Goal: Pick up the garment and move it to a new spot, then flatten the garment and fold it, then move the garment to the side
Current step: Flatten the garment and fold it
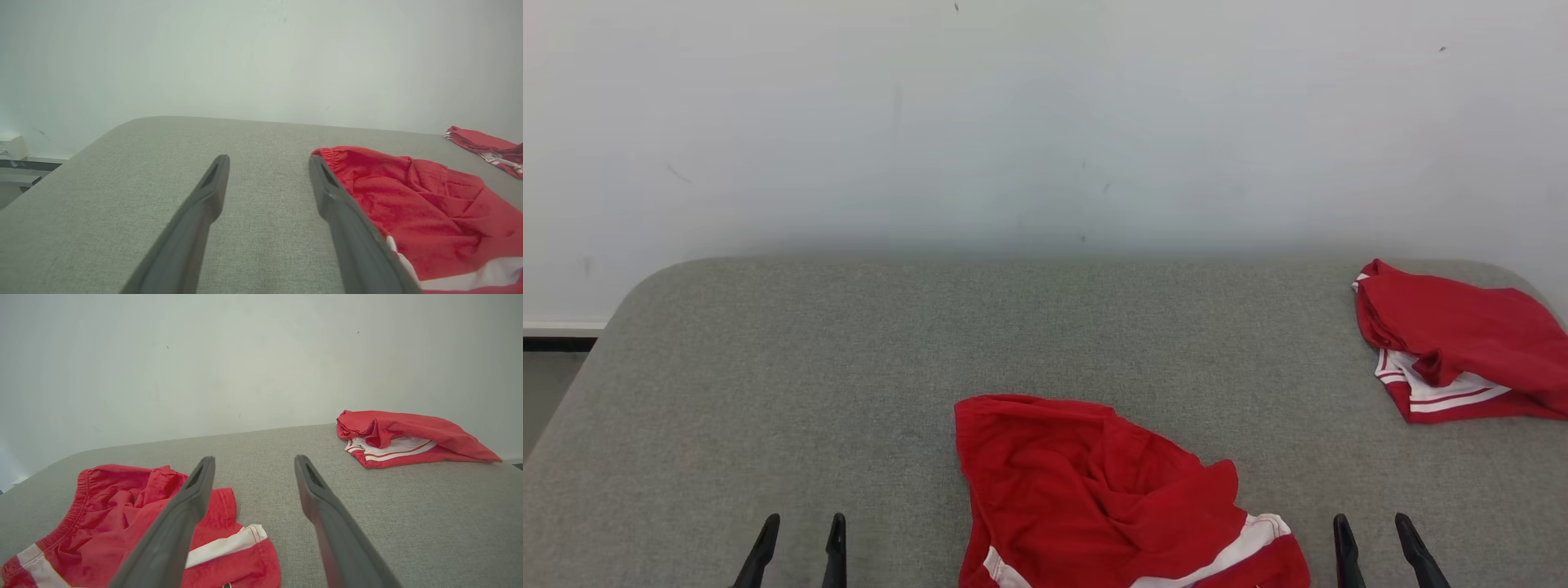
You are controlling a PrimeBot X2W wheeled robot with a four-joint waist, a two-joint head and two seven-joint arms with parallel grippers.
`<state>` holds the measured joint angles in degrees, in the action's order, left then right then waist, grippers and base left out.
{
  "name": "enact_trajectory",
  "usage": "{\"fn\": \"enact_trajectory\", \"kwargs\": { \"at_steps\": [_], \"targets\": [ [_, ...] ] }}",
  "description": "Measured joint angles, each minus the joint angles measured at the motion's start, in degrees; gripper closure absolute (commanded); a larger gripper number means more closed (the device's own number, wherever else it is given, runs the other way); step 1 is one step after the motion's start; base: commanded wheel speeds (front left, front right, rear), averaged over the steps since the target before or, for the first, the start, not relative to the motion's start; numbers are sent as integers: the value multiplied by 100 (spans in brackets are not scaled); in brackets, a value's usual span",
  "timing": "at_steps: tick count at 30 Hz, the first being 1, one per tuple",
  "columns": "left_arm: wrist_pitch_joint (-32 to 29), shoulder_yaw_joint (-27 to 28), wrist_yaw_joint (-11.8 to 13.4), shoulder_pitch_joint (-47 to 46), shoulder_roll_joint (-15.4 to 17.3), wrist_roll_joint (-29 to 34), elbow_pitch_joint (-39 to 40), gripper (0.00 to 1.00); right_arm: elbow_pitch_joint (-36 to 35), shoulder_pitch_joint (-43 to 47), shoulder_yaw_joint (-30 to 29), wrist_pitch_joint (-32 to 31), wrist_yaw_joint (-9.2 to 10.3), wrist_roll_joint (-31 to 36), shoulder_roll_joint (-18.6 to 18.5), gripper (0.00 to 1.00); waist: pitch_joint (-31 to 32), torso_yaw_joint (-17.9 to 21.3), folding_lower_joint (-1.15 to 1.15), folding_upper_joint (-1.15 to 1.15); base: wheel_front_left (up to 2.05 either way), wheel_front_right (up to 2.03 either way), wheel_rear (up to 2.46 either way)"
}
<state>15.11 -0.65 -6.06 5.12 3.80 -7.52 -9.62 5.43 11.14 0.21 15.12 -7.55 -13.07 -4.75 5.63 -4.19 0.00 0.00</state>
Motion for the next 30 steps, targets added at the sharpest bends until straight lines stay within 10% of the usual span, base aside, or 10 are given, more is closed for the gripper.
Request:
{"fn": "enact_trajectory", "kwargs": {
  "at_steps": [16, 30],
  "targets": [
    [0, -98, -8, 208, 138, 76, 31, 0, 234, 91, 119, -46, -1, 2, -200, 0, 68, -28, 0, 0, 0, 0, 0],
    [-278, -2350, -145, -951, 503, -379, -1010, 0, 1610, -1384, 1061, -743, 0, -241, -1026, 0, -347, 87, 1, 0, 0, 0, 0]
  ]
}}
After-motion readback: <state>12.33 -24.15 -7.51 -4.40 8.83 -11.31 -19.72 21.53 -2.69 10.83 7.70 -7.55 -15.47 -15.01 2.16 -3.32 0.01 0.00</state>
